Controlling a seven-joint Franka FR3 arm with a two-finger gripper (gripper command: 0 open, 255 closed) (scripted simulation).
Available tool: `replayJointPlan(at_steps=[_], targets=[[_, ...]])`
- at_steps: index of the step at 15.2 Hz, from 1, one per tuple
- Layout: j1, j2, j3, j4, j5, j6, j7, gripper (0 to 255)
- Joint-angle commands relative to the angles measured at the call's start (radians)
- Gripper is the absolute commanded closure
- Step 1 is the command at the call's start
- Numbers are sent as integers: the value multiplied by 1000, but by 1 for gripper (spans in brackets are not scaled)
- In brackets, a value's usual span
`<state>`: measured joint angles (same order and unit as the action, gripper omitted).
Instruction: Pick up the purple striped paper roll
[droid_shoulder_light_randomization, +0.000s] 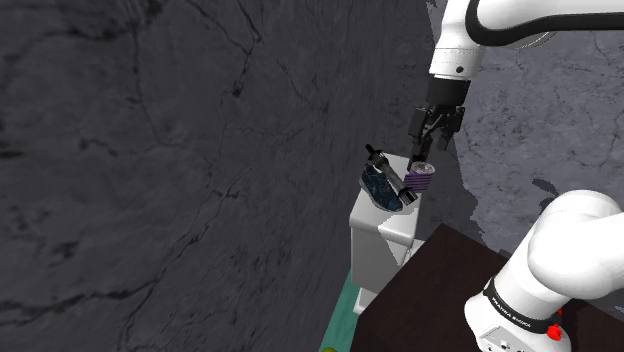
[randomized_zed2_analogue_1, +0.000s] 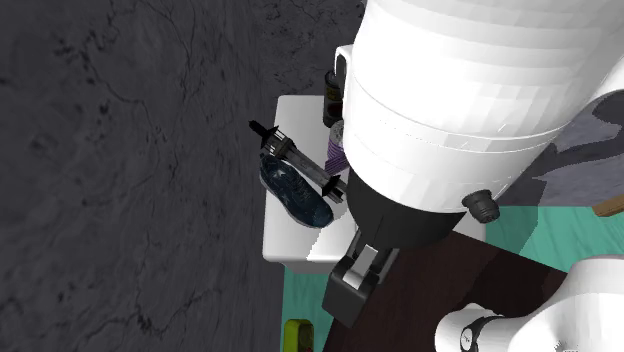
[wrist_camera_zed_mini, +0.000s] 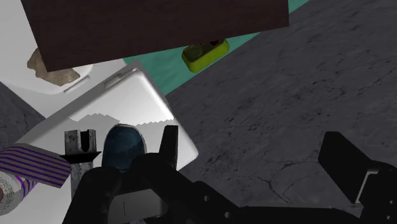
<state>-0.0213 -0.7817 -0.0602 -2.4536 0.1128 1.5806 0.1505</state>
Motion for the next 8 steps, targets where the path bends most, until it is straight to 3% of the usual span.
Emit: replayJointPlan(at_steps=[1,8], targets=[[0,0,0,0,0,0,0,0],[-34,62,-133,-84,-124,155,-224,0]])
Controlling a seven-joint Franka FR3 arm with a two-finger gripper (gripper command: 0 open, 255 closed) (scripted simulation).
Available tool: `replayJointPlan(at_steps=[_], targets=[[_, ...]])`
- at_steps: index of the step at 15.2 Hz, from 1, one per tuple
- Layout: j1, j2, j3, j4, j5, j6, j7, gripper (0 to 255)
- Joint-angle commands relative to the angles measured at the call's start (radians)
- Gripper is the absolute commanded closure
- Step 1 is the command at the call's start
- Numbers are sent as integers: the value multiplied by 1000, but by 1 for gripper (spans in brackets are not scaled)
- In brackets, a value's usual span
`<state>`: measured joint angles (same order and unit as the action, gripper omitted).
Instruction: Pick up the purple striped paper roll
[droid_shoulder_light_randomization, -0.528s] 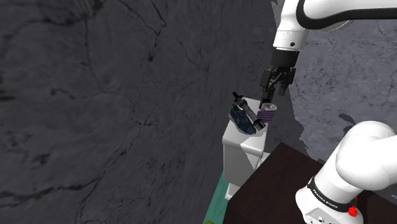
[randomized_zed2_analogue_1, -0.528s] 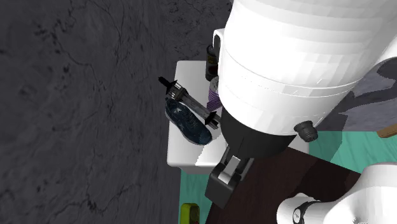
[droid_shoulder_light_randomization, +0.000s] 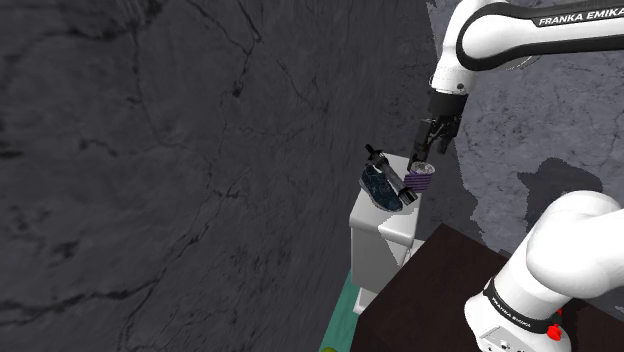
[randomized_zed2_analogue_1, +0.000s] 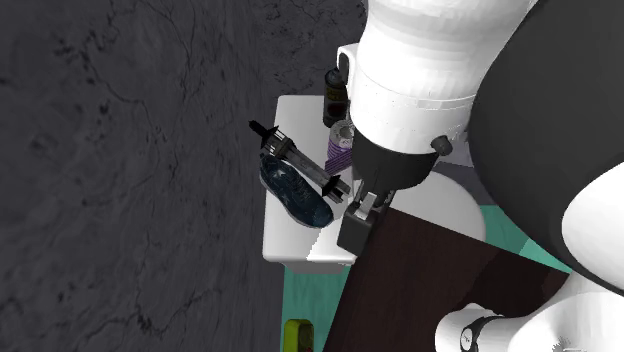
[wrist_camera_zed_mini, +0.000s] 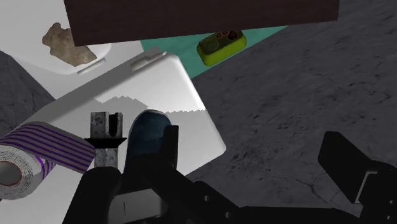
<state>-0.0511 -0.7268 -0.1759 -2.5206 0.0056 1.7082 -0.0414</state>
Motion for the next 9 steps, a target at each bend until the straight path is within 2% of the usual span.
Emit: replayJointPlan(at_steps=[1,9], targets=[[-9,24,-37,-23,-33,52,-64,0],[-25,217,-200,-15,-124,267,-315,0]])
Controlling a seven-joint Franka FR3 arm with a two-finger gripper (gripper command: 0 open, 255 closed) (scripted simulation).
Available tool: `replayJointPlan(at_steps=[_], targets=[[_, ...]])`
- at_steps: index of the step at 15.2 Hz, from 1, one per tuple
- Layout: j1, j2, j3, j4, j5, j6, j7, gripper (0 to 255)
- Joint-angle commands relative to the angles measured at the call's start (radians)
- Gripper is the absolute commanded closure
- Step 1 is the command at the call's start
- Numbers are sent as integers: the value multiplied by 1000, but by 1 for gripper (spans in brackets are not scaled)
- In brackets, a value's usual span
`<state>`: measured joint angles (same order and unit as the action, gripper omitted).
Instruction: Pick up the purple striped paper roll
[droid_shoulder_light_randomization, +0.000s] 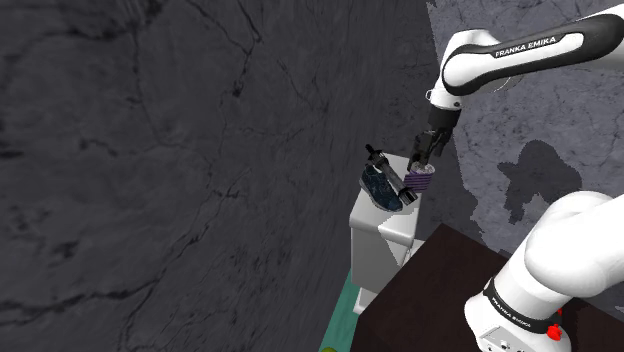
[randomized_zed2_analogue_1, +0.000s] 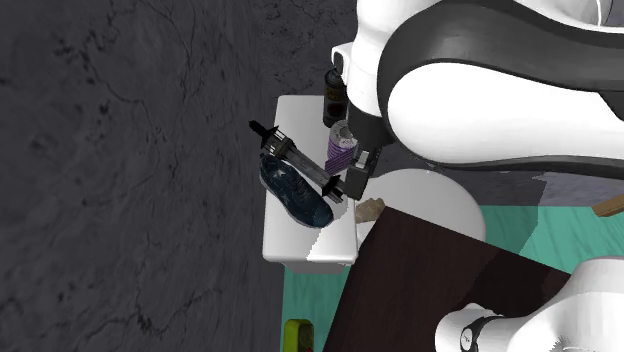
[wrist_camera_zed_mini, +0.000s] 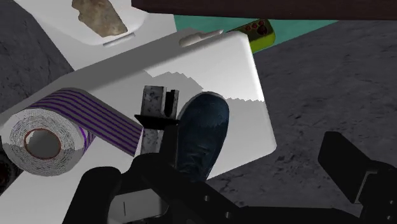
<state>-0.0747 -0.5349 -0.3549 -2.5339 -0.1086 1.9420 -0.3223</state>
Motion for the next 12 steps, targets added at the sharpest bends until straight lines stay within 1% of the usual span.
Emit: replayJointPlan(at_steps=[1,4,7,9,12], targets=[[0,56,-41,6,-14,60,-67,0],[8,158,-102,40,-13,140,-168,0],[21,270,-161,86,12,215,-278,0],[31,351,-196,125,46,260,-358,0],[39,481,-237,194,122,316,-489,0]])
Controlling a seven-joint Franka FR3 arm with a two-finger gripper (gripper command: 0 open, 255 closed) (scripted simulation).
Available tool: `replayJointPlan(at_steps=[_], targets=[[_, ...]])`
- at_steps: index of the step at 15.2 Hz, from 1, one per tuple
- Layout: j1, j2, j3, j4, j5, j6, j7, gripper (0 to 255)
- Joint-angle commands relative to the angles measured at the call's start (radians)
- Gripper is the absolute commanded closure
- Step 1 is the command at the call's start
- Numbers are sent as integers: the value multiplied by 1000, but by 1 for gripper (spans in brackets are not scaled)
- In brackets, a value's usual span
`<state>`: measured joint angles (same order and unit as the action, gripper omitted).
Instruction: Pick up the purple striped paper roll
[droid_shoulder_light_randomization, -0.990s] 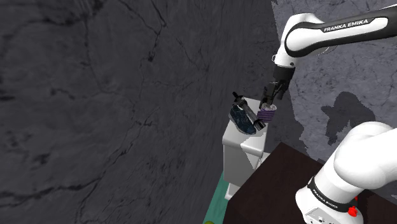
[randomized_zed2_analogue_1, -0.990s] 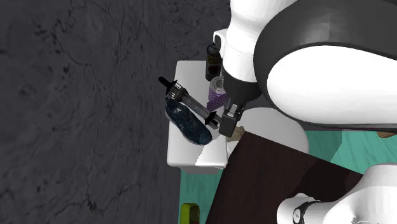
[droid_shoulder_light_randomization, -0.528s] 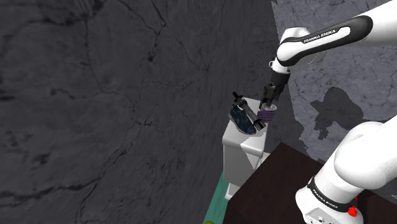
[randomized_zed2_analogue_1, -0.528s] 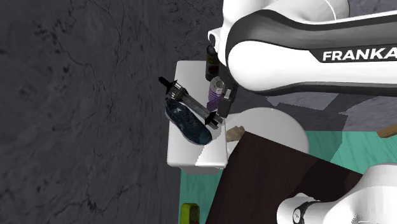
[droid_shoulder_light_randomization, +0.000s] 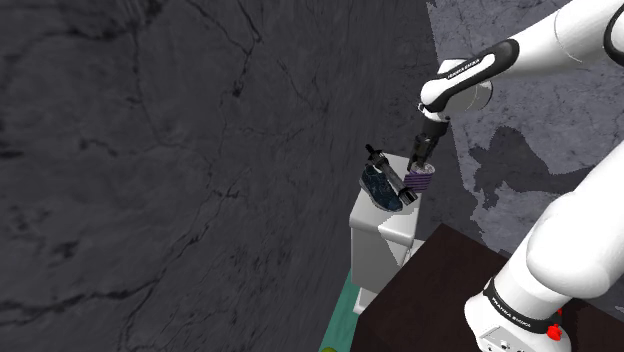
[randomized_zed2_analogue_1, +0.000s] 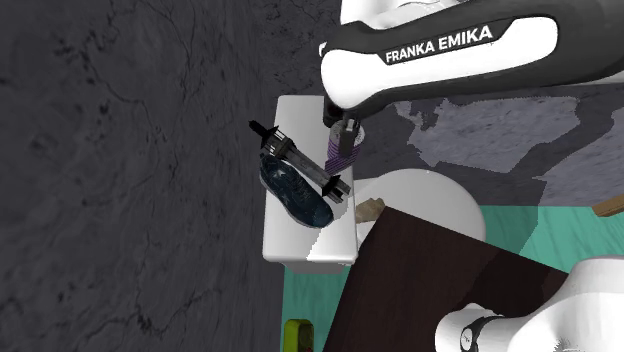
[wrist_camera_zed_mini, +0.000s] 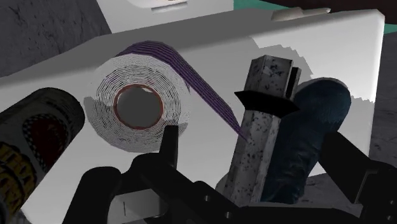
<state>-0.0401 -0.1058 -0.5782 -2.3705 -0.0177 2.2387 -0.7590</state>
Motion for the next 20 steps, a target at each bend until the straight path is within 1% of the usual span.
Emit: replayJointPlan(at_steps=[1,3,6,13,15,16,20], targets=[[4,97,-23,57,63,34,-98,0],[-6,188,-32,114,132,58,-191,0],[-43,313,-18,204,227,77,-312,0],[-67,386,12,186,294,153,-360,0],[-69,392,15,185,299,159,-364,0],[-70,392,15,185,300,160,-365,255],[-69,392,15,184,300,161,-365,255]])
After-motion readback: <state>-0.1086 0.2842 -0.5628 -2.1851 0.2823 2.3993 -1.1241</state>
